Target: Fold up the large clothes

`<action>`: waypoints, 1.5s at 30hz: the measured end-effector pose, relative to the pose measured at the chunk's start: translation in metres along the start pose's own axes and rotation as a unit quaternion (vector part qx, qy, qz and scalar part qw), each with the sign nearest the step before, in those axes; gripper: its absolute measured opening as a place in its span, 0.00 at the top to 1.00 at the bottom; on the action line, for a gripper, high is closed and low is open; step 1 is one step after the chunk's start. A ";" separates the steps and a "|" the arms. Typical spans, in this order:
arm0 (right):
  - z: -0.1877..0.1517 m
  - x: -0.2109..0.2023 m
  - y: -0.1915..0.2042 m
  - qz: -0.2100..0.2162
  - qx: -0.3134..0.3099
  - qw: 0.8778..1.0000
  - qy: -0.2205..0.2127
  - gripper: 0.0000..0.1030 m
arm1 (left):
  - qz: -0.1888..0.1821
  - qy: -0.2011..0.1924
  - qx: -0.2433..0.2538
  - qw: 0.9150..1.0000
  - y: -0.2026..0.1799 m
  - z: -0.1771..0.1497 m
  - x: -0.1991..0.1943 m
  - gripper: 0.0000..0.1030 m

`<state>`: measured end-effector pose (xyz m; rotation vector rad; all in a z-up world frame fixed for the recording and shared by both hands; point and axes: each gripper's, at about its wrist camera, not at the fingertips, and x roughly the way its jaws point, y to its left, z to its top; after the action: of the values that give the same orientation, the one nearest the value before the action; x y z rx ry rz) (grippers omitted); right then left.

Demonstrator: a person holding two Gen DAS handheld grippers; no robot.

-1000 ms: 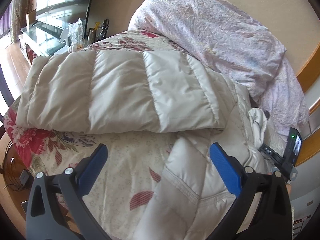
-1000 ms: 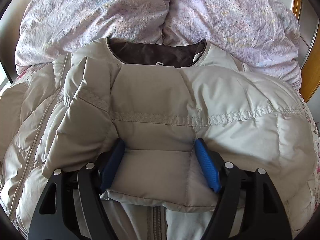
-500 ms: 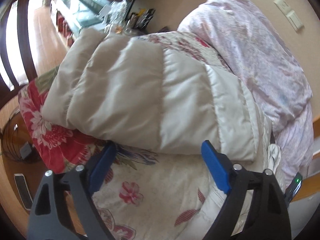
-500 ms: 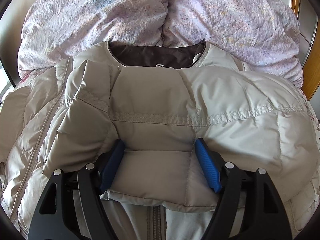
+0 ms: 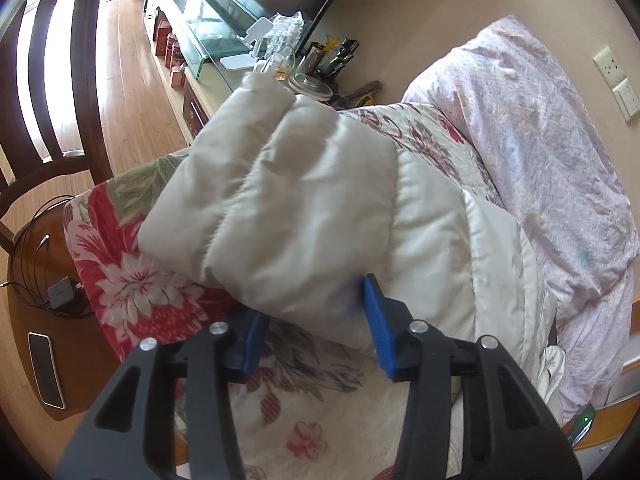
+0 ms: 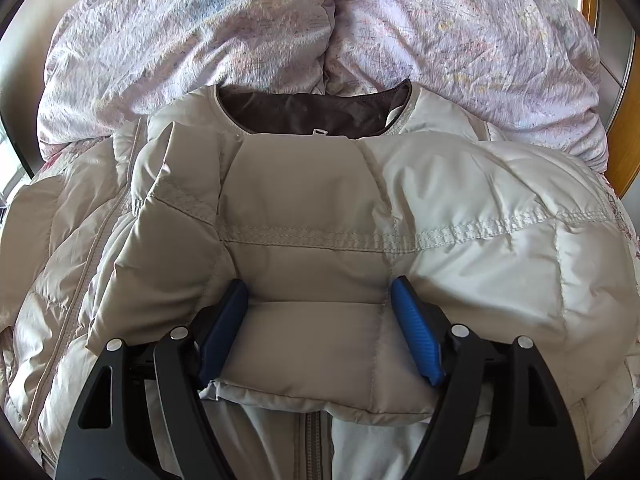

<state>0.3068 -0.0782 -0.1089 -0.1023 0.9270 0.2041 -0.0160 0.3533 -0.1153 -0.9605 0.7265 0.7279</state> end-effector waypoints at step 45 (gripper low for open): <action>-0.012 -0.099 -0.146 -0.098 0.131 0.984 -0.074 0.26 | -0.232 0.111 0.509 0.821 -0.399 -0.276 -0.018 0.42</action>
<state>0.2718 -0.2354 -0.0366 0.0647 0.7822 -0.0929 0.2363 -0.0522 -0.0277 -0.1843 0.8861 -0.2507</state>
